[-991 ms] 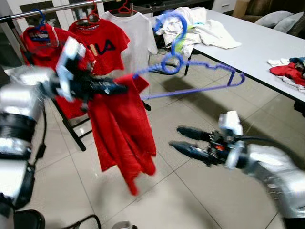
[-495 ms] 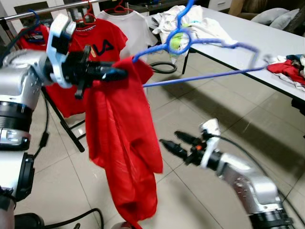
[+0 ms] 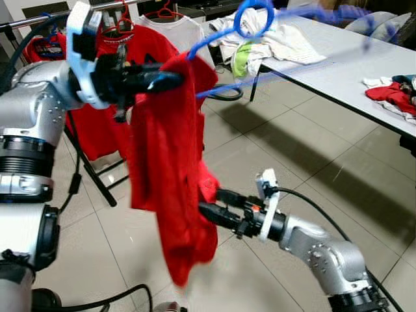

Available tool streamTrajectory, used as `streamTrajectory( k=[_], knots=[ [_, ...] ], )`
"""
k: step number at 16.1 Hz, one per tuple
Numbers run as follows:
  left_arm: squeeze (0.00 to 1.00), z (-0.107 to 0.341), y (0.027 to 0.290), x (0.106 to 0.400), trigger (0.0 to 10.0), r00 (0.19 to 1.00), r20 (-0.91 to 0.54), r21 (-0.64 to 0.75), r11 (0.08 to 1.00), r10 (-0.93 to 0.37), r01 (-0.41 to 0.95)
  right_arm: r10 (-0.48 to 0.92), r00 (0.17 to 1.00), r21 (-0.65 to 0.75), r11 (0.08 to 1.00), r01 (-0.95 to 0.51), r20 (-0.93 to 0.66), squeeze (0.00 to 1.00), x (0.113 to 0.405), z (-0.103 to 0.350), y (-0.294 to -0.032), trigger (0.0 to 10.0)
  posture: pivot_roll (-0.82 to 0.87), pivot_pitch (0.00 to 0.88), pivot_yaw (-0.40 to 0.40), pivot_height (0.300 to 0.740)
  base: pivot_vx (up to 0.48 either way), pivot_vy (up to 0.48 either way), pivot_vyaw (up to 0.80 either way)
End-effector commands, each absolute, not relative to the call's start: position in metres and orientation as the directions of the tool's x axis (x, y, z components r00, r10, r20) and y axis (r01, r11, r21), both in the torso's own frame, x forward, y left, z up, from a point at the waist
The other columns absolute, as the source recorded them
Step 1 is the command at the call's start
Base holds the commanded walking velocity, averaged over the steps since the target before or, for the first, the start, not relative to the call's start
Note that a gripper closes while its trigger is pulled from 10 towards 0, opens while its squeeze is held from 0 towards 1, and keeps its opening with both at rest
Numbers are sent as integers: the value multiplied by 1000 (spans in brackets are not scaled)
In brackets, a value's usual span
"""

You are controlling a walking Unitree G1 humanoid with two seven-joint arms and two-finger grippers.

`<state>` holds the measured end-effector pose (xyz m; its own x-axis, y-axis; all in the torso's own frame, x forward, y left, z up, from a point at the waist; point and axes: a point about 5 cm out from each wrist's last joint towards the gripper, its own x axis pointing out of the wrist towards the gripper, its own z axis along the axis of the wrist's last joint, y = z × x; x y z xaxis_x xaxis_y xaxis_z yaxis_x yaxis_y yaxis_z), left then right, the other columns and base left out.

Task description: Hang hanger

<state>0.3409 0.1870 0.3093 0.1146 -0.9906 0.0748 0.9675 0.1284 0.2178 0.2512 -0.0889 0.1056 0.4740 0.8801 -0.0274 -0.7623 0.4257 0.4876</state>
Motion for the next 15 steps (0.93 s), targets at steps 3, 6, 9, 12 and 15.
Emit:
streamTrajectory(
  k=[3, 6, 9, 12, 15],
  knots=[
    [0, 320, 186, 338, 0, 116, 88, 278, 136, -989, 951, 781, 623, 321, 583, -747, 31, 0, 268, 119, -103, 10000, 63, 0, 66, 740, 0, 0, 0],
    [0, 322, 187, 338, 0, 117, 105, 273, 142, -988, 951, 823, 565, 256, 536, -804, 51, 0, 260, 126, -108, 10000, 59, 0, 70, 740, 0, 0, 0],
    [0, 325, 186, 338, 0, 114, 132, 270, 147, -985, 951, 766, 640, 122, 643, -756, -68, 0, 267, 106, -110, 10000, 63, 0, 74, 740, 0, 0, 0],
    [0, 328, 187, 339, 0, 121, 135, 274, 154, -983, 949, 743, 668, 58, 670, -740, -55, 0, 270, 106, -117, 10000, 66, 0, 76, 740, 0, 0, 0],
    [0, 331, 187, 339, 0, 131, 150, 279, 170, -980, 945, 808, 586, -3, 587, -809, -54, 0, 260, 105, -107, 10000, 65, 0, 77, 740, 0, 0, 0]
  ],
)
